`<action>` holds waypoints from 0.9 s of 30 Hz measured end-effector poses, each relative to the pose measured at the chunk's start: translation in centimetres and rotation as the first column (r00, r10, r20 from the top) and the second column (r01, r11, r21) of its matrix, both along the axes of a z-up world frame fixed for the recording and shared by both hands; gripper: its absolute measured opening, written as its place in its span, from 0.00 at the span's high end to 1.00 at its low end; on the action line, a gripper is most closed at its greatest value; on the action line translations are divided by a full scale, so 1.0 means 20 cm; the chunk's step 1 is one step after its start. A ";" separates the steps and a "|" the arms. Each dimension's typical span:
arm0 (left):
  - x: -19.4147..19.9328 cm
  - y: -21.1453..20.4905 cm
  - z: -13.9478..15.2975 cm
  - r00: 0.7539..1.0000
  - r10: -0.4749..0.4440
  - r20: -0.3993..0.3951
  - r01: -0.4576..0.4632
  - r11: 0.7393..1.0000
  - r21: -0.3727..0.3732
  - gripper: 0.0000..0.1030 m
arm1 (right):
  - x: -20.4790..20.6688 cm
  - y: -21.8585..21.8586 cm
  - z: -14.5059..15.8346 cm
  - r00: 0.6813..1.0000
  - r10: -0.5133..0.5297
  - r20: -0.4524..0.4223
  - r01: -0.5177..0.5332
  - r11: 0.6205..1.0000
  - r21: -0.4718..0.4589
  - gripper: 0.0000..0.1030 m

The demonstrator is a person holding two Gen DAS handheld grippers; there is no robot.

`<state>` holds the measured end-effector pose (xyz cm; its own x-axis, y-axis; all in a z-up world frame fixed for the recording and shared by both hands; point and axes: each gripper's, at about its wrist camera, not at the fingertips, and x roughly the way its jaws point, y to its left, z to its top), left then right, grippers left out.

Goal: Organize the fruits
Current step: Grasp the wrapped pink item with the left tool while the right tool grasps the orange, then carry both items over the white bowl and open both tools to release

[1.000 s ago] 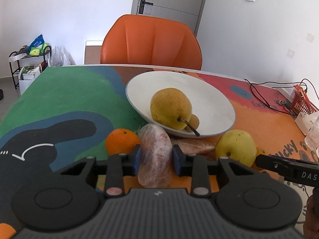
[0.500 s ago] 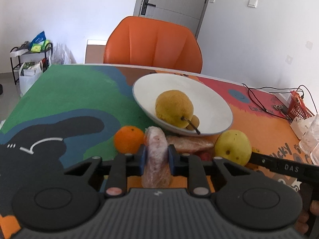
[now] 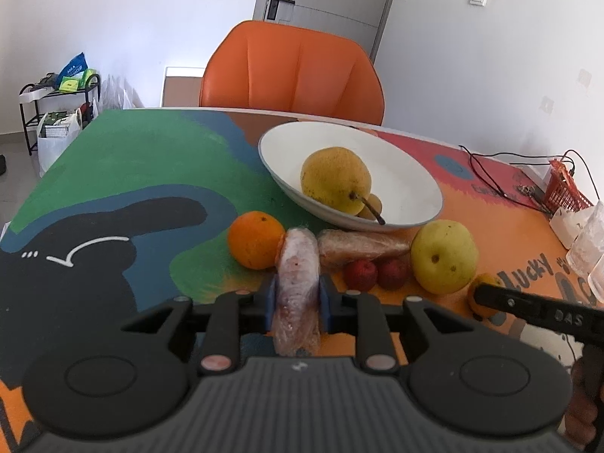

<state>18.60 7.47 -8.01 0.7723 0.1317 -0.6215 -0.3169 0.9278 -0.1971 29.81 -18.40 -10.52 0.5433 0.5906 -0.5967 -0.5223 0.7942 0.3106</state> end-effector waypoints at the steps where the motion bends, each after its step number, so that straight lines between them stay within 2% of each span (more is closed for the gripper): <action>1: 0.01 0.00 0.00 1.000 0.003 0.003 -0.003 1.000 0.004 0.78 | -0.01 0.00 0.00 1.000 0.002 0.001 -0.002 1.000 -0.002 0.65; 7: 0.05 0.01 -0.01 1.000 0.012 0.004 -0.012 1.000 0.010 0.78 | -0.04 0.01 0.01 1.000 0.005 0.016 -0.004 1.000 -0.024 0.63; 10: 0.07 0.03 -0.04 1.000 0.012 -0.016 -0.012 1.000 -0.005 0.78 | -0.03 0.02 0.01 1.000 -0.003 0.018 0.004 1.000 -0.022 0.60; 16: 0.08 0.04 -0.07 1.000 0.009 -0.003 -0.009 1.000 -0.019 0.79 | -0.02 0.04 0.00 1.000 -0.009 0.016 0.009 1.000 -0.026 0.59; 21: 0.06 0.03 -0.05 1.000 0.000 0.017 0.000 1.000 -0.003 0.80 | -0.02 0.05 0.01 1.000 -0.010 0.012 0.011 0.999 -0.031 0.64; 27: 0.02 0.02 0.01 0.999 0.005 0.044 -0.004 1.000 -0.004 0.80 | -0.04 0.02 0.05 1.000 -0.010 0.012 0.010 1.000 0.005 0.64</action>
<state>18.92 7.77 -7.81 0.7985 0.1329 -0.5871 -0.3118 0.9256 -0.2146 28.98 -18.04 -9.61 0.5568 0.5876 -0.5872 -0.5179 0.7982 0.3077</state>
